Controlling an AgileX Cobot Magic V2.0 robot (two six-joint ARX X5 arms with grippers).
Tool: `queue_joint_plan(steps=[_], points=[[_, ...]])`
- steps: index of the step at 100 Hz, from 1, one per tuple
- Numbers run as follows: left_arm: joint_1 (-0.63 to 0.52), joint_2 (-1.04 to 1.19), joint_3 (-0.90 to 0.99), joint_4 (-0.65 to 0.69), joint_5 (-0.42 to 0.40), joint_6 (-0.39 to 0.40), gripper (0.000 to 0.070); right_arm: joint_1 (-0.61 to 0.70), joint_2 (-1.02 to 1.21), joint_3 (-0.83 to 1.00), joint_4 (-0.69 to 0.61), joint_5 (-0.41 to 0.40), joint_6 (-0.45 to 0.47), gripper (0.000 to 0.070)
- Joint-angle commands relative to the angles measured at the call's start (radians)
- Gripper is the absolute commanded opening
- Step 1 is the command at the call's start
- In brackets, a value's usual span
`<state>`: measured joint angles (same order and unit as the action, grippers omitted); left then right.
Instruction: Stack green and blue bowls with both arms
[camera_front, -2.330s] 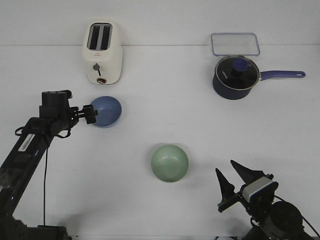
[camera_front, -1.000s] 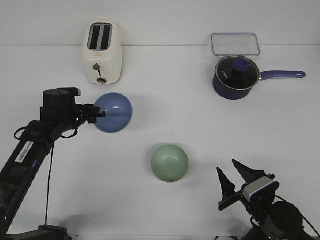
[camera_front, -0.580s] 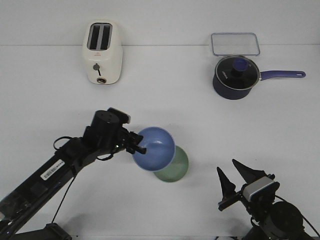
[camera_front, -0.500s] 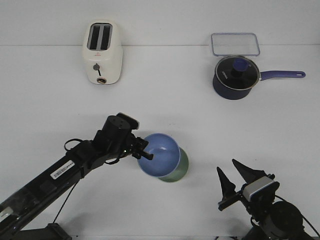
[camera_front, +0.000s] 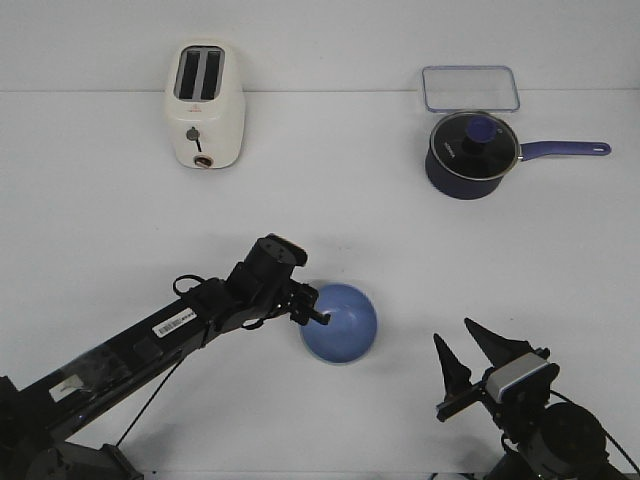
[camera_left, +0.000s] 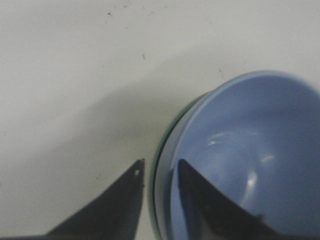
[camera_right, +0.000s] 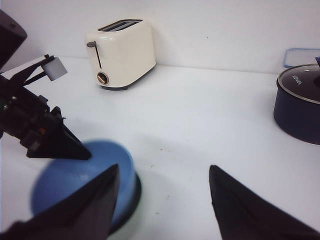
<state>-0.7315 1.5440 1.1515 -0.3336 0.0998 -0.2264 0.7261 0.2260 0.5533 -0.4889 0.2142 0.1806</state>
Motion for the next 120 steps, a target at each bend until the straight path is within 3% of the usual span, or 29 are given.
queue_joint_plan(steps=[1, 28, 37, 58, 72, 89, 103, 108, 112, 113, 114, 116, 120], points=[[-0.010, 0.017, 0.013, 0.014, -0.003, 0.000, 0.0354, 0.008, 0.005, 0.005, 0.011, 0.005, -0.001, 0.0374], [-0.003, -0.047, 0.014, 0.014, -0.016, 0.009, 0.0354, 0.008, 0.005, 0.005, 0.010, 0.005, 0.002, 0.0396], [0.006, -0.140, 0.014, -0.009, -0.074, 0.028, 0.0354, 0.008, 0.005, 0.005, 0.009, 0.004, 0.003, 0.0457], [0.023, -0.439, -0.035, -0.061, -0.231, 0.074, 0.0354, 0.008, 0.005, 0.005, 0.007, 0.002, 0.005, 0.0460], [0.025, -0.693, -0.280, 0.019, -0.293, -0.019, 0.0353, 0.008, 0.005, 0.005, 0.001, -0.005, 0.006, 0.0459], [0.025, -0.948, -0.580, 0.044, -0.304, -0.155, 0.0353, 0.008, 0.005, 0.005, -0.007, -0.007, 0.006, 0.0459], [0.025, -1.071, -0.681, 0.043, -0.305, -0.186, 0.0336, 0.008, 0.005, 0.005, -0.012, -0.007, 0.005, 0.0454], [0.025, -1.093, -0.684, 0.040, -0.304, -0.182, 0.0277, 0.008, 0.005, 0.005, -0.014, -0.007, 0.005, 0.0380], [0.025, -1.101, -0.684, 0.042, -0.304, -0.178, 0.0158, 0.008, 0.005, 0.004, -0.018, -0.007, 0.005, 0.0214], [0.025, -1.103, -0.684, 0.042, -0.304, -0.178, 0.0111, 0.008, 0.005, 0.004, -0.019, -0.007, 0.004, 0.0162], [0.025, -1.106, -0.684, 0.042, -0.304, -0.178, 0.0022, 0.008, 0.005, 0.004, -0.021, -0.007, 0.004, 0.0107], [0.025, -1.108, -0.684, 0.041, -0.304, -0.179, 0.0000, 0.008, 0.005, 0.004, -0.024, -0.007, 0.003, 0.0002], [0.025, -1.110, -0.684, 0.043, -0.304, -0.179, 0.0006, 0.008, 0.005, 0.004, -0.030, -0.005, 0.000, 0.0013]])
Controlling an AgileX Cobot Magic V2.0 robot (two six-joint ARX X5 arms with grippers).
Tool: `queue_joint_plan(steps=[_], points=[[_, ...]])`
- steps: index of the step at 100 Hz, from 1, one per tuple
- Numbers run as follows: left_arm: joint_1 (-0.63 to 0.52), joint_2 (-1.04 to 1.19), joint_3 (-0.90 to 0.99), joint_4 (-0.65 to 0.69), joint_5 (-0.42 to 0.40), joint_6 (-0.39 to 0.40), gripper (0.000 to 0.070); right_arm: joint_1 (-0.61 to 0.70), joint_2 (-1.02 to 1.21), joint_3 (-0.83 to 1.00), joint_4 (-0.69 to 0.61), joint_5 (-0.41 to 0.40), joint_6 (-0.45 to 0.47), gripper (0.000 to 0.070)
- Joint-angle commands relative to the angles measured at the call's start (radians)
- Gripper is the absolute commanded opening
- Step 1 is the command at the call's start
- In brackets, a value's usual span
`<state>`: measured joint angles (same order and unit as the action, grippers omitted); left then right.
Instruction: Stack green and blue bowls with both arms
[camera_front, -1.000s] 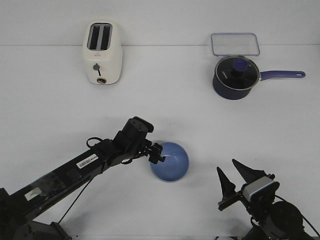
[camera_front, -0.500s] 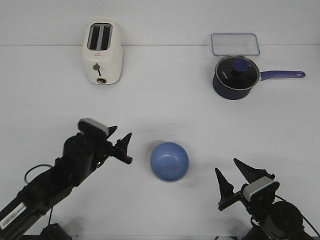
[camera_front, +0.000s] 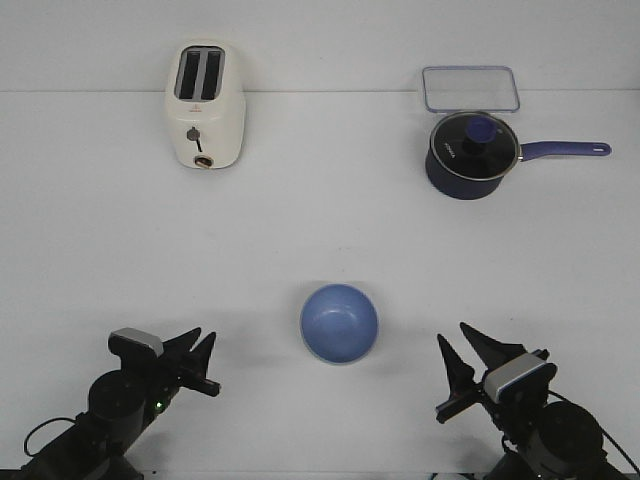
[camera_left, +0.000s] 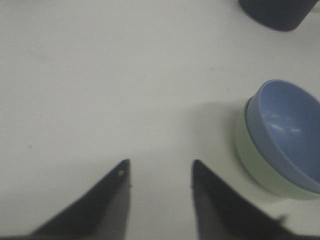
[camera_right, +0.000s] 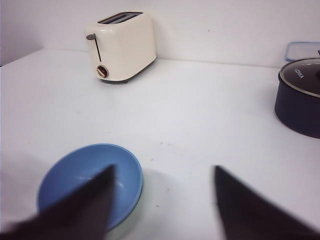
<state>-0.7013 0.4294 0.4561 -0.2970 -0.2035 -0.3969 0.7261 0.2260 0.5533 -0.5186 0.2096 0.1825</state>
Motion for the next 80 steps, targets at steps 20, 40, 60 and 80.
queue_joint_plan(steps=[20, 40, 60, 80], points=[[-0.005, -0.004, 0.012, 0.006, 0.014, -0.008, 0.0015, 0.008, 0.002, 0.005, -0.006, 0.000, 0.017, 0.0011], [-0.005, -0.021, 0.012, 0.013, 0.013, -0.009, 0.0015, 0.008, 0.002, 0.006, 0.010, 0.000, 0.020, 0.0011], [-0.005, -0.035, 0.012, 0.013, 0.013, -0.008, 0.0015, 0.008, 0.002, 0.006, 0.009, 0.000, 0.020, 0.0011], [-0.005, -0.047, 0.012, 0.012, 0.013, -0.008, 0.0015, 0.008, 0.002, 0.006, 0.009, 0.000, 0.020, 0.0011]])
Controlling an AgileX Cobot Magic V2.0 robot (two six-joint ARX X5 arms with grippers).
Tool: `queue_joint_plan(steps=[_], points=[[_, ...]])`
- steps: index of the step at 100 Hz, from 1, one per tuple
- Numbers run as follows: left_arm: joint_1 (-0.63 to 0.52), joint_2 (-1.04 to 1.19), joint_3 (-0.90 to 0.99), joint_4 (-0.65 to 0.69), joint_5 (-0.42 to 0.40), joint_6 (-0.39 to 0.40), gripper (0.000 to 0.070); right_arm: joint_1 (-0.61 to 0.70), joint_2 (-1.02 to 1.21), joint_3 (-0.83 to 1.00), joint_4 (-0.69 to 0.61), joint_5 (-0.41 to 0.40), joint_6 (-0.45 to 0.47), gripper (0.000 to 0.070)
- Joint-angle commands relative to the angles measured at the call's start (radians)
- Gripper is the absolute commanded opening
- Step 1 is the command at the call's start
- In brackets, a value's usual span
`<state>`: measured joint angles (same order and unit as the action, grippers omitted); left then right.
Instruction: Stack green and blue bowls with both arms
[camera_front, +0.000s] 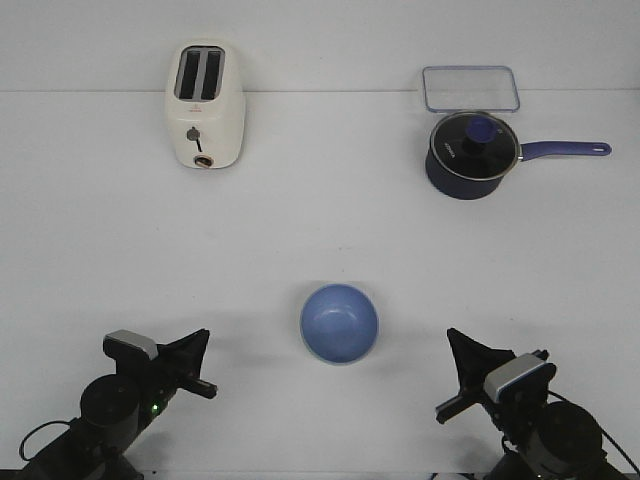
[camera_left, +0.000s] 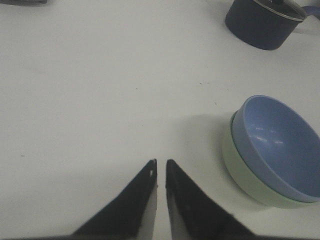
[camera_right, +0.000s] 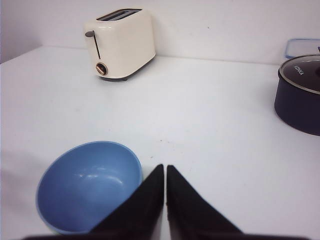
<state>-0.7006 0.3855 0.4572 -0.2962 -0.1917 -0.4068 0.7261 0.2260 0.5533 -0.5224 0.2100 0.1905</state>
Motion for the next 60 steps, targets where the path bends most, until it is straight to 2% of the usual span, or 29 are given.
queue_joint_plan(steps=[1, 7, 11, 16, 24, 32, 37, 48, 60], points=[[-0.005, -0.005, 0.011, 0.012, 0.001, 0.002, 0.0015, 0.008, 0.002, 0.006, 0.013, 0.000, 0.012, 0.0010], [0.013, -0.025, 0.010, 0.010, -0.024, 0.032, 0.0010, 0.008, 0.002, 0.006, 0.013, 0.000, 0.012, 0.0011], [0.050, -0.044, 0.000, 0.024, -0.065, 0.115, 0.0011, 0.008, 0.002, 0.006, 0.013, 0.000, 0.012, 0.0011], [0.111, -0.069, -0.031, 0.074, -0.061, 0.181, 0.0011, 0.008, 0.002, 0.006, 0.013, 0.000, 0.012, 0.0011], [0.235, -0.126, -0.113, 0.192, -0.019, 0.314, 0.0012, 0.008, 0.002, 0.006, 0.013, 0.000, 0.012, 0.0011], [0.365, -0.193, -0.217, 0.300, 0.079, 0.463, 0.0012, 0.008, 0.002, 0.006, 0.013, 0.000, 0.012, 0.0011], [0.436, -0.233, -0.276, 0.341, 0.121, 0.526, 0.0012, 0.008, 0.002, 0.006, 0.013, 0.000, 0.012, 0.0011], [0.546, -0.304, -0.363, 0.352, 0.125, 0.545, 0.0012, 0.008, 0.002, 0.006, 0.013, 0.000, 0.012, 0.0011], [0.591, -0.350, -0.417, 0.349, 0.125, 0.541, 0.0012, 0.008, 0.002, 0.006, 0.013, 0.000, 0.012, 0.0011]])
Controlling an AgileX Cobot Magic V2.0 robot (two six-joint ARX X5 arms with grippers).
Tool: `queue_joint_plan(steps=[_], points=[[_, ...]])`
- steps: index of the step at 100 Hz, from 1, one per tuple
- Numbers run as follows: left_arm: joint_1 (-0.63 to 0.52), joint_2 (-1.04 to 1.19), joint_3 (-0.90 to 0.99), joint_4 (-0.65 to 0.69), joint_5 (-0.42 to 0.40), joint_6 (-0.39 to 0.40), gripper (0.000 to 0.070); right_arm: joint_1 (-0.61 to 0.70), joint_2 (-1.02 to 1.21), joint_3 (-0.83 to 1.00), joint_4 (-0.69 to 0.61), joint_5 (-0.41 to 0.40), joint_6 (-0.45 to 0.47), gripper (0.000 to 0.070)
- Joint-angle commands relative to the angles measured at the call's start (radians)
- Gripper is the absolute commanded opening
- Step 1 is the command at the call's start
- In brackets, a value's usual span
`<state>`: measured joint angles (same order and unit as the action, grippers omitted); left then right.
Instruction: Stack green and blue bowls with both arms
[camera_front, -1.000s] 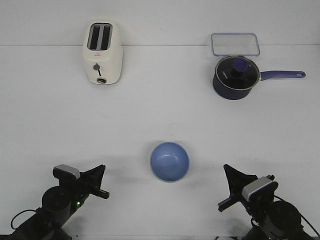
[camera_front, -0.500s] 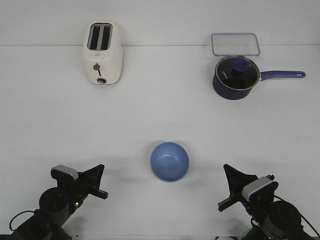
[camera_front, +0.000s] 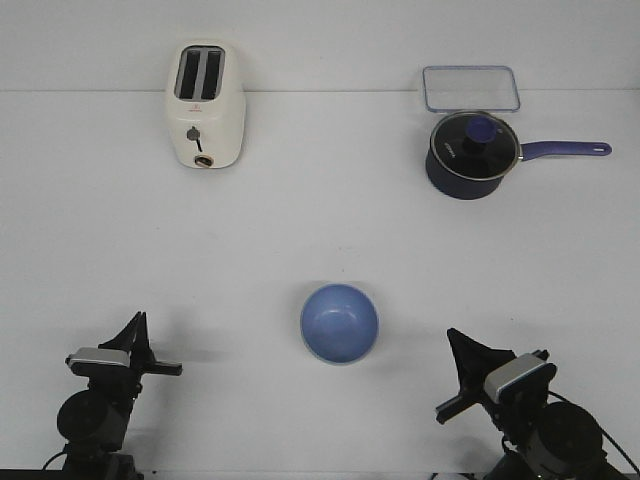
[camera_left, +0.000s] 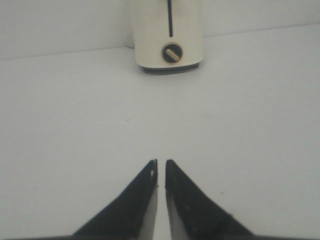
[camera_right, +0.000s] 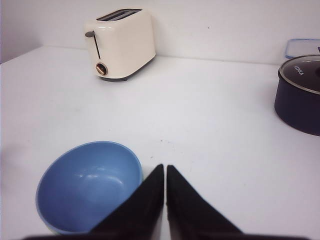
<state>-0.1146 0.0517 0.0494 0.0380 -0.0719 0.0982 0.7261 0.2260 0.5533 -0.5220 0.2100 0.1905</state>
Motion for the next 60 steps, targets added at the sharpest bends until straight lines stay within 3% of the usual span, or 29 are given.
queue_joint_plan(steps=[1, 27, 60], points=[[0.006, -0.019, -0.013, 0.015, 0.005, 0.035, 0.0012, 0.008, 0.002, 0.006, 0.013, 0.000, 0.012, 0.0010], [0.013, -0.049, -0.036, -0.026, 0.006, -0.023, 0.0012, 0.008, 0.002, 0.006, 0.013, 0.000, 0.012, 0.0011], [0.013, -0.049, -0.035, -0.026, 0.005, -0.024, 0.0012, 0.008, 0.002, 0.006, 0.013, 0.000, 0.012, 0.0011]])
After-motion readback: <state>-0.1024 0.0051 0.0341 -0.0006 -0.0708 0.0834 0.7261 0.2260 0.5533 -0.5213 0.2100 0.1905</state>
